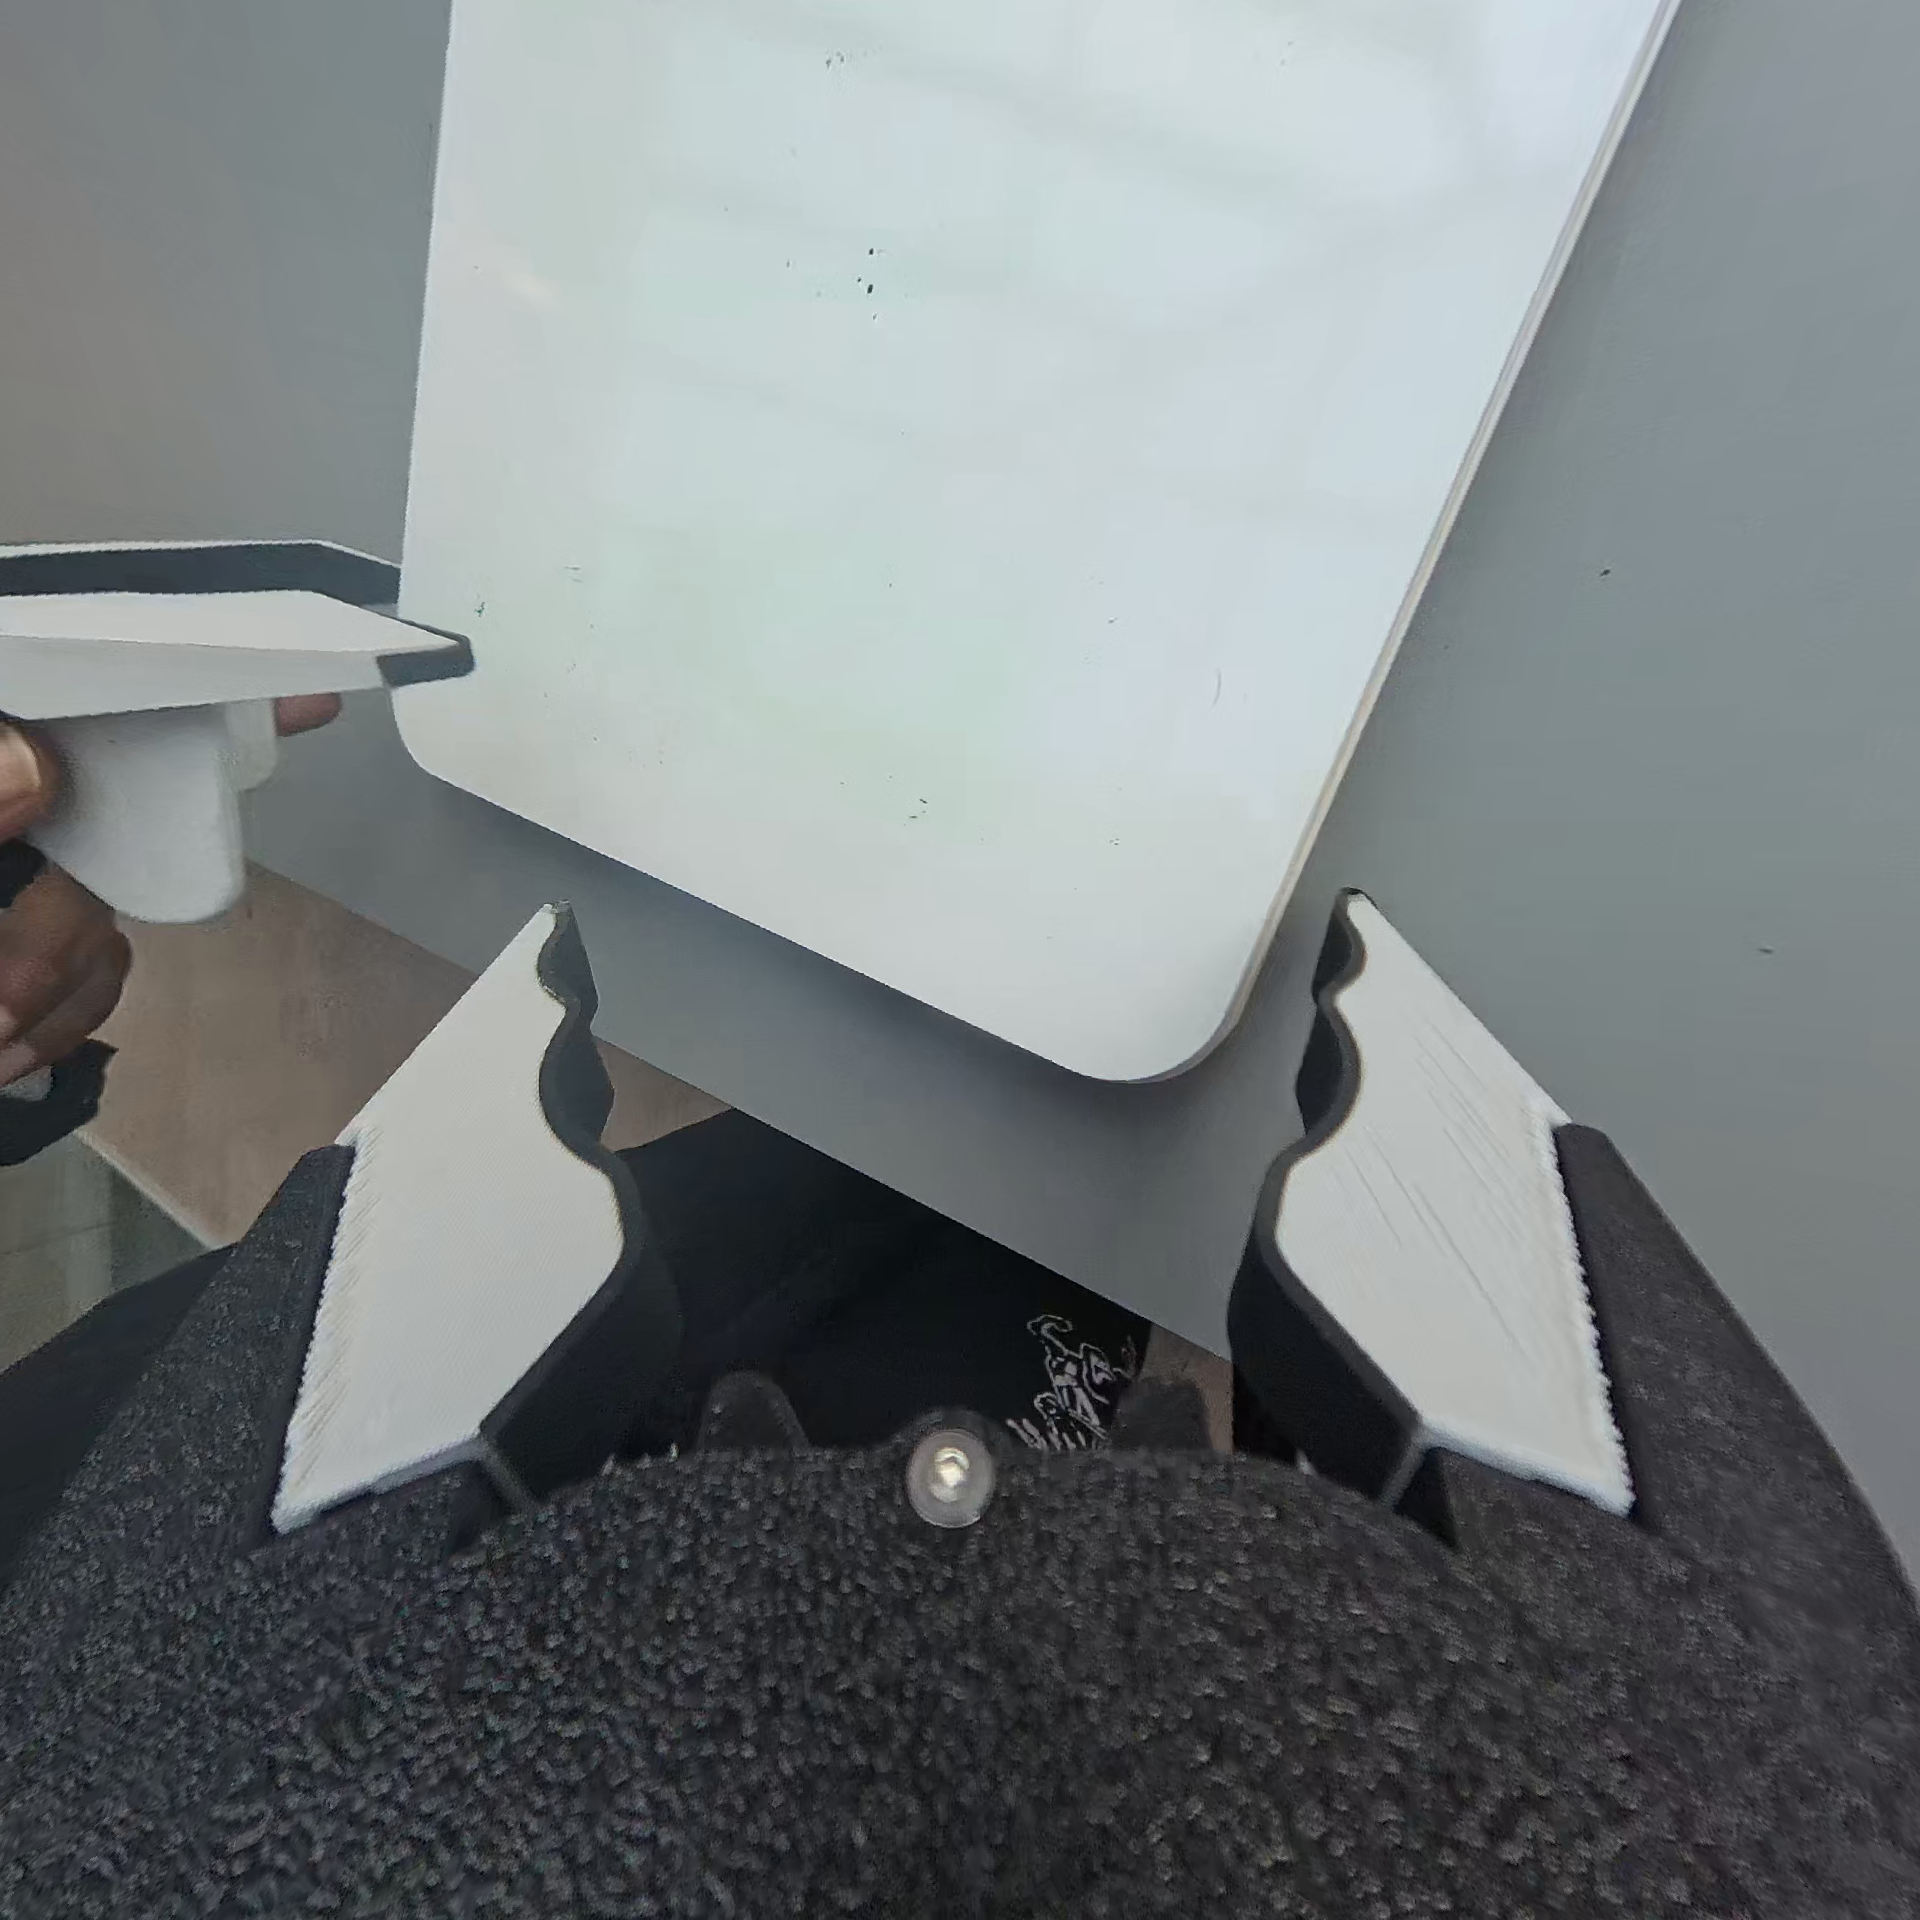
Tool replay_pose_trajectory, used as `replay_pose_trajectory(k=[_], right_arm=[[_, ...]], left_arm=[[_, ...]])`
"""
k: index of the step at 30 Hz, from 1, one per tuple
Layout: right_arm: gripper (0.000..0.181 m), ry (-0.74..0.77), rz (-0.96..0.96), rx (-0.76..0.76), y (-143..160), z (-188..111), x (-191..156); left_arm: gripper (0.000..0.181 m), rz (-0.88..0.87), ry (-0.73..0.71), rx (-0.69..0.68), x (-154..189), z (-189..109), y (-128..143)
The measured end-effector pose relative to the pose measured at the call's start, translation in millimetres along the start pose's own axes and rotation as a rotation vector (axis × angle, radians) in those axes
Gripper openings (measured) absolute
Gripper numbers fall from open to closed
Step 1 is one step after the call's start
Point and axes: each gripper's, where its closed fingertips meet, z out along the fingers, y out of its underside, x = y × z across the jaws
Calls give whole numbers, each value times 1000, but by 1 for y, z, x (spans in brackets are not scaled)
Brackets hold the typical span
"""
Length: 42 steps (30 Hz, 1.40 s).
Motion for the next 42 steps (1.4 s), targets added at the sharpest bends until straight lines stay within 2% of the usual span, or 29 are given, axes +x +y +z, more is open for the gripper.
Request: replay_pose_trajectory(k=[3,6,8,12,15,17,22,28,34,36,38,42], right_arm=[[132,51,-130,98,-15,-22,7],[122,78,-300,187,-36,-47,-4],[111,68,-418,232,-53,-61,-25],[77,17,-614,338,-92,-75,-92],[57,-24,-708,382,-112,-66,-155],[43,-69,-754,395,-116,-52,-203],[0,-130,-816,435,-104,1,-334],[0,-166,-733,473,-74,76,-484],[4,-238,-779,390,-41,129,-617],[15,-263,-806,375,-39,151,-654],[37,-275,-820,378,-45,175,-688],[74,-319,-808,378,-60,228,-749]], left_arm=[[82,78,-4,221,-1,-40,-29],[72,126,-29,427,-10,-98,-58],[61,122,-57,559,-22,-145,-75],[22,75,-126,808,-63,-250,-89],[8,36,-218,943,-112,-323,-76],[4,-2,-277,1008,-149,-368,-56],[0,-48,-408,1077,-252,-470,20],[0,-41,-508,1015,-378,-570,118],[3,-113,-608,1022,-473,-667,166],[6,-147,-627,1045,-502,-685,177],[11,-171,-654,1051,-534,-695,183],[39,-214,-662,1059,-599,-714,176]])
